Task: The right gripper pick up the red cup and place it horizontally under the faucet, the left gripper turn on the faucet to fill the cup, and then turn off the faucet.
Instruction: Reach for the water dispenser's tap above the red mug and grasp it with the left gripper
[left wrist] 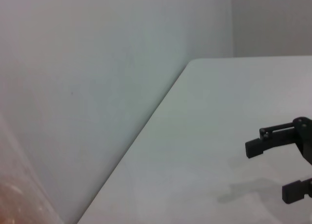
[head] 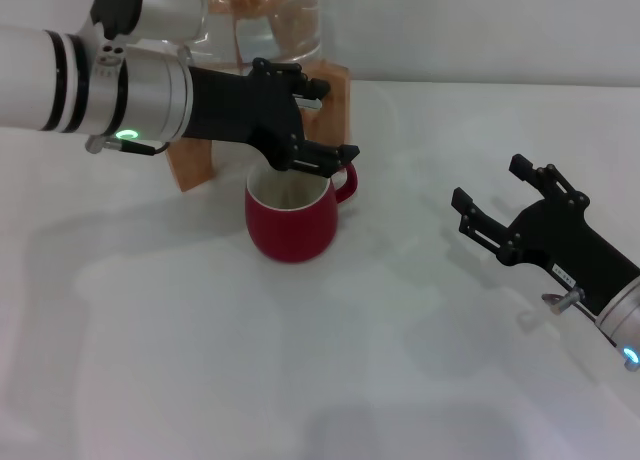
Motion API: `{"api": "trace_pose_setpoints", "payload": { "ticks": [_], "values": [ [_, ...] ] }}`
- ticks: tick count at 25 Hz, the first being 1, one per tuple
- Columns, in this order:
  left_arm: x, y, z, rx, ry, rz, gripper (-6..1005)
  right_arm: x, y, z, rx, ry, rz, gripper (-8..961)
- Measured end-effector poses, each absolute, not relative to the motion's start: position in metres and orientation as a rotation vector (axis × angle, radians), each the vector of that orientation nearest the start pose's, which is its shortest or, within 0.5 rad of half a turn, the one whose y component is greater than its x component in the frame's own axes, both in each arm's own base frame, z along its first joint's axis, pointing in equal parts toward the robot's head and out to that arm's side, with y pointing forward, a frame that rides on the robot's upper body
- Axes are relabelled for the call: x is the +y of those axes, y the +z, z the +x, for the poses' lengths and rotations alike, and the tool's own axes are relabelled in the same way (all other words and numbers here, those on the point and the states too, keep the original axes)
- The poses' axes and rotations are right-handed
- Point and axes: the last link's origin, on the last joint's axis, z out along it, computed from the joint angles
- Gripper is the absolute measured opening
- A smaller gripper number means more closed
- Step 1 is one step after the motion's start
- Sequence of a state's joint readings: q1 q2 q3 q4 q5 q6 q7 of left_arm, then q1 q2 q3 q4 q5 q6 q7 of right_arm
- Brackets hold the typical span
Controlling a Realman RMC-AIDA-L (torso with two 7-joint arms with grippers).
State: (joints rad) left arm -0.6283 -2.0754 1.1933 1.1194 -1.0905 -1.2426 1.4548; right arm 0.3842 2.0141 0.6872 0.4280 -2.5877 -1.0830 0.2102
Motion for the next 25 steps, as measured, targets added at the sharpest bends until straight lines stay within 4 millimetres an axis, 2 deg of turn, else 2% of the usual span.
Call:
{"api": "trace_pose_setpoints", "payload": {
  "ticks": [25],
  "values": [
    [0.384, 0.012, -0.151, -0.119, -0.234, -2.743, 856, 0.312, -0.070, 0.269, 0.424, 0.835, -2.041, 870]
  ]
}}
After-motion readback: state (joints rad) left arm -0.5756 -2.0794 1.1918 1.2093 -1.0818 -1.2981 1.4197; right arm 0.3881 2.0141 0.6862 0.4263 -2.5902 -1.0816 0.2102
